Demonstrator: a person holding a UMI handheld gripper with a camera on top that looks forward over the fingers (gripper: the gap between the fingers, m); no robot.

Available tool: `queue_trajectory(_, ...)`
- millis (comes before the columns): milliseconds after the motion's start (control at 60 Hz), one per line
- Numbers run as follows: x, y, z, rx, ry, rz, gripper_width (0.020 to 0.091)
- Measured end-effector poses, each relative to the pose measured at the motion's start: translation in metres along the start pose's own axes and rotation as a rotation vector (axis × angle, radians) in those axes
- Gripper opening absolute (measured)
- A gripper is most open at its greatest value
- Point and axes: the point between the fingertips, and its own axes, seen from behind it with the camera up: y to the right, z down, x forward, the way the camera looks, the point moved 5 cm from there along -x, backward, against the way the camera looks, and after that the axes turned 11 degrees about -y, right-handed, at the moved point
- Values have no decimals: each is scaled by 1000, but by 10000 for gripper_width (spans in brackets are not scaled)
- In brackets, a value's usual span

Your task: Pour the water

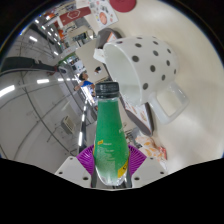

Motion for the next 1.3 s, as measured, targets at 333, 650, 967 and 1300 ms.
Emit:
queue_trajectory(333, -14, -13, 10, 155, -76, -89, 394)
queue_trajectory(650, -99, -140, -14, -1059, -76, 278, 396)
queue_trajectory(967, -171, -103, -201, -1835, 184, 783, 396)
queue_trajectory(1300, -173, -57, -236, -1872, 152, 750, 398)
